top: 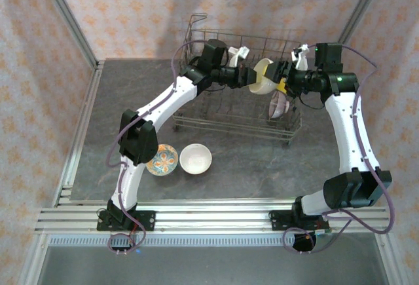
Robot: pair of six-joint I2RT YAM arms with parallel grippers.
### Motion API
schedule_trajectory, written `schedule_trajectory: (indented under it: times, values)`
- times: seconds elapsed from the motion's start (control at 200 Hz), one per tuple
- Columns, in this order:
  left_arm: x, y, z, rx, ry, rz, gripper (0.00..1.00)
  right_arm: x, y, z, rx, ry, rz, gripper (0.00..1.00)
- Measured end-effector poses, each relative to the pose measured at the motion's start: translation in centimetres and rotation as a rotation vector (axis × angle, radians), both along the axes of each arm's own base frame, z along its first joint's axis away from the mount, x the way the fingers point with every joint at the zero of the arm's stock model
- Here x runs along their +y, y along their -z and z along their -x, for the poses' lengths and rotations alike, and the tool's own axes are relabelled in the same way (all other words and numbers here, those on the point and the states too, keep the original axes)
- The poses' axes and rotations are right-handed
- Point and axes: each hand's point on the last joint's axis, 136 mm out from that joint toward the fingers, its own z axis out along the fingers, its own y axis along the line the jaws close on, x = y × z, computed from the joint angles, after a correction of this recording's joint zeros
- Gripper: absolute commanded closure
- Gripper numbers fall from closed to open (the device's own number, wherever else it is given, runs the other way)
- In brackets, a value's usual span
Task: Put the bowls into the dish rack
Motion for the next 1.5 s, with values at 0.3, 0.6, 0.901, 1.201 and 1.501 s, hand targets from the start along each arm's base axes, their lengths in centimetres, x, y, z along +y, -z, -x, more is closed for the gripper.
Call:
schedule_trajectory:
  times: [0.3,0.6,0.901,1.201,1.501]
  values:
    - [0.0,0.3,0.1,-0.030,-0.009,-0.039,0.53,-0.2,1.0,0.0,0.021,0.006,0.042,0.47]
    - [0.9,1.6,-1.0,-0.070,-0.069,-0.121,0.43,-1.8,3.4,-0.5,0.075,0.074,0.143,0.48]
    - [3.1,2.8,-2.0,-0.140,-0.159,-0.272,0.38,-3.2,5.1,-2.4,0.114,0.132,0.307,0.47]
    - [10.6,-1.9,-2.2,-0.297,-0.341,-0.447,0.37,-2.5,5.7,-3.6,0.101,0.118,0.578,0.47]
    - [15.2,-0.9,0.3,-0.297,-0.397,-0.549,0.36,-4.1,8.8,-4.3,0.178,0.145,0.789,0.46]
